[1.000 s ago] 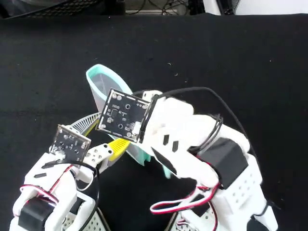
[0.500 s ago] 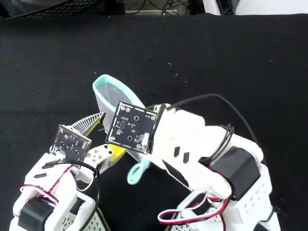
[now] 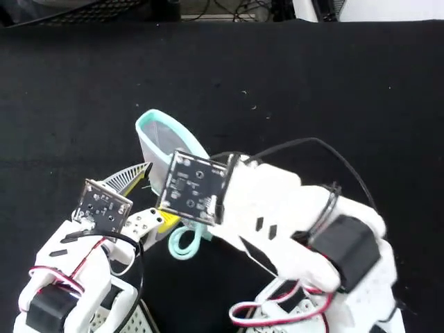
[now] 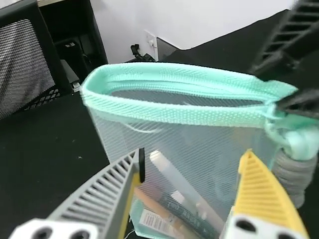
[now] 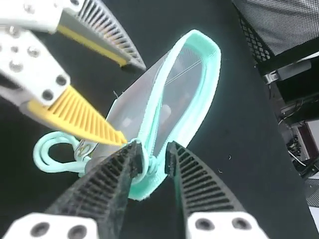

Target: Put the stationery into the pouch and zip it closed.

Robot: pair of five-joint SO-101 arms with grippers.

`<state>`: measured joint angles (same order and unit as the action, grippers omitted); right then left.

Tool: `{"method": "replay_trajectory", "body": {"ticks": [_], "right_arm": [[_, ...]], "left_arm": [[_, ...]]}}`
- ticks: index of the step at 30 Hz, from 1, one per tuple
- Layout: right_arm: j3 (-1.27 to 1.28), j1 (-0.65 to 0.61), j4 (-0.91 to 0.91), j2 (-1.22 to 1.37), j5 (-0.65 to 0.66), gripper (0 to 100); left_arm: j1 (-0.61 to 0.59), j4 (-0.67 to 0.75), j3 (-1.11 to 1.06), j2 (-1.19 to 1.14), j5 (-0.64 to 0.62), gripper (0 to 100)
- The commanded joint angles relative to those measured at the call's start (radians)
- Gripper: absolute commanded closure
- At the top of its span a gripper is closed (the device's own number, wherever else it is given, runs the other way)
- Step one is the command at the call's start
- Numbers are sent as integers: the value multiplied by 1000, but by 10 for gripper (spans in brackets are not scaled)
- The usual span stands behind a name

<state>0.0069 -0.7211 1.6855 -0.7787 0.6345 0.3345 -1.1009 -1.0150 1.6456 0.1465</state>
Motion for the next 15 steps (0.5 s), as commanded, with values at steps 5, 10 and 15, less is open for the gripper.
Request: {"method": "replay_trajectory", "body": {"ticks": [5, 10, 15], "right_arm": [[5, 9, 20, -125, -40, 892], [77, 11, 11, -159, -54, 892], [105, 86, -17, -231, -46, 892]], "left_arm": [[4, 48, -8, -11, -6, 690], [4, 95, -59, -5, -6, 690], [4, 92, -62, -3, -6, 690]]}}
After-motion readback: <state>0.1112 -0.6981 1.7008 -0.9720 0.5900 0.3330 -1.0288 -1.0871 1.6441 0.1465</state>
